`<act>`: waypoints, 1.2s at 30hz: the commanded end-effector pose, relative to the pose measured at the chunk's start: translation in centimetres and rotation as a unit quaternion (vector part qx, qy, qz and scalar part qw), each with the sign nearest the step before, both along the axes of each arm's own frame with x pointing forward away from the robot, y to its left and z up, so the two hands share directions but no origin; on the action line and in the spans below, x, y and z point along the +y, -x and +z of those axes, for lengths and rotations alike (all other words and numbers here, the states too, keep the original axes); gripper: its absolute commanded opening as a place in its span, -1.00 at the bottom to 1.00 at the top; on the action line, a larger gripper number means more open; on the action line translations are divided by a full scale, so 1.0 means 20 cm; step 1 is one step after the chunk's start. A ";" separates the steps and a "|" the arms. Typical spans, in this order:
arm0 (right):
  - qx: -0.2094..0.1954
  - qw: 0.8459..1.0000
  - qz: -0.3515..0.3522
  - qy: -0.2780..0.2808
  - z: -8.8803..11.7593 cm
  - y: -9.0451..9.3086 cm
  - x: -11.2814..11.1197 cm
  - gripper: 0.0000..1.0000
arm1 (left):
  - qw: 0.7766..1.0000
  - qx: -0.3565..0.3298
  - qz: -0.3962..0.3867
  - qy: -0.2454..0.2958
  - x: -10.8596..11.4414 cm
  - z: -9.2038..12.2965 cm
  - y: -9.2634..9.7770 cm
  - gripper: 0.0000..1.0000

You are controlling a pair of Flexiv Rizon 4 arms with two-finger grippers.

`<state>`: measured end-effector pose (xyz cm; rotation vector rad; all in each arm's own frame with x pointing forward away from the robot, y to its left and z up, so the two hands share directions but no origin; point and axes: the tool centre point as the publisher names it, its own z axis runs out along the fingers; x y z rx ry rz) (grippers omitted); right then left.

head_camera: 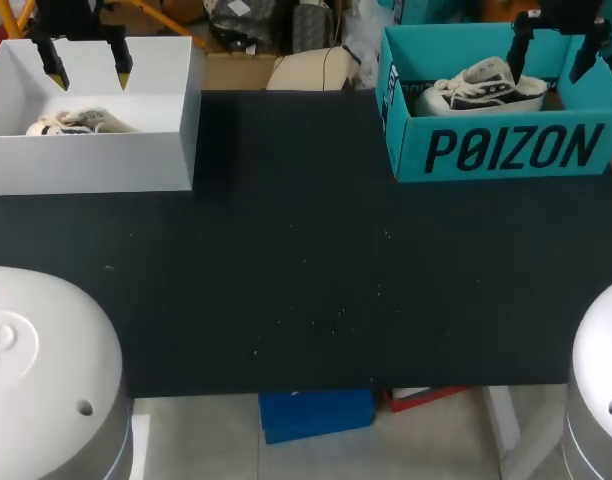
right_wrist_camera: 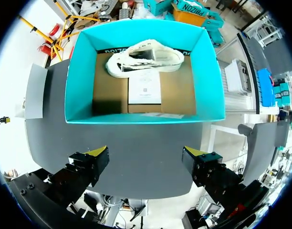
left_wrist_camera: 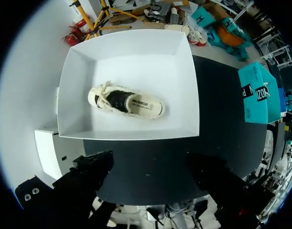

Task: Take the shoe out of the shoebox, open the shoe tongue, remove and reinsert the insole, then place the shoe into the shoebox

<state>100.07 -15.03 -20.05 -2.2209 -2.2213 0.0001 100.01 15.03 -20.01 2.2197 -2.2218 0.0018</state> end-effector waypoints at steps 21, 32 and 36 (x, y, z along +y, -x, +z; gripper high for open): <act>-0.088 0.919 0.379 0.058 0.04 0.05 0.10 1.00 | 1.000 0.000 0.000 0.000 0.00 0.00 0.00 1.00; -0.088 0.919 0.379 0.058 0.04 0.05 0.10 1.00 | 1.000 0.000 0.000 0.000 0.00 0.00 0.00 1.00; -0.082 0.908 0.405 0.068 0.00 -0.01 0.06 1.00 | 1.000 0.000 0.000 0.000 0.00 0.00 0.00 1.00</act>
